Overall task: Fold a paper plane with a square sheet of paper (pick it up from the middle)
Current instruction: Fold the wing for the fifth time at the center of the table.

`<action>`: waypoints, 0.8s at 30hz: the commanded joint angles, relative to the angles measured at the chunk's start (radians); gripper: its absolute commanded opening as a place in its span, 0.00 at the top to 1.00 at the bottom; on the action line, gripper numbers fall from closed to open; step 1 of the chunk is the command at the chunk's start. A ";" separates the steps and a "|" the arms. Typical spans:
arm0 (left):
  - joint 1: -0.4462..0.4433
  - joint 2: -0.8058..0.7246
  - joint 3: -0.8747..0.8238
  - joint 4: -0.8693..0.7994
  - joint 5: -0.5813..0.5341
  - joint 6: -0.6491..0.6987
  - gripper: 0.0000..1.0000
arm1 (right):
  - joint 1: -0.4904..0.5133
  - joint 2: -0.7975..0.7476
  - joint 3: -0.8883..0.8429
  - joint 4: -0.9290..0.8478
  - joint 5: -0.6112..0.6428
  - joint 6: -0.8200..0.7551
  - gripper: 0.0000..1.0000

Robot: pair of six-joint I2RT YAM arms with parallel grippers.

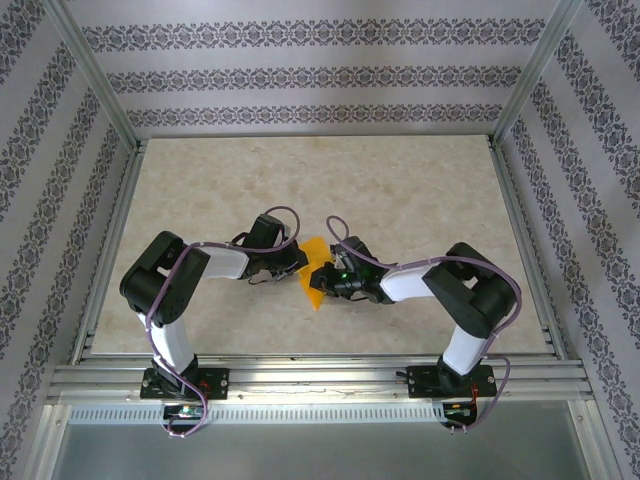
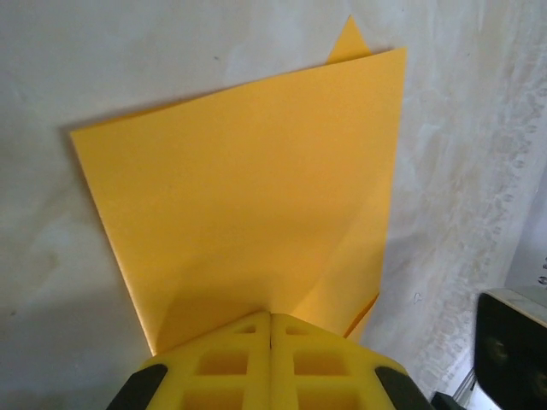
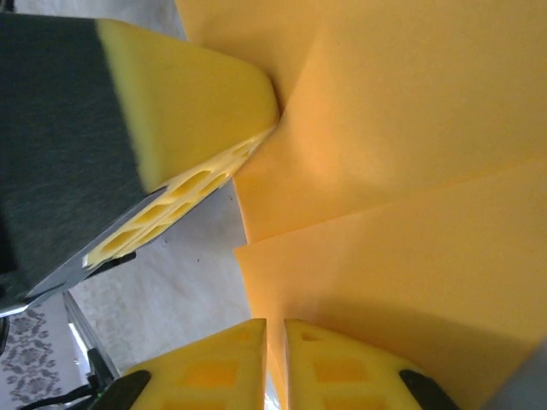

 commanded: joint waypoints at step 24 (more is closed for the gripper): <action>0.017 0.084 0.033 0.042 0.153 0.158 1.00 | -0.228 -0.112 0.043 -0.300 -0.040 -0.075 0.70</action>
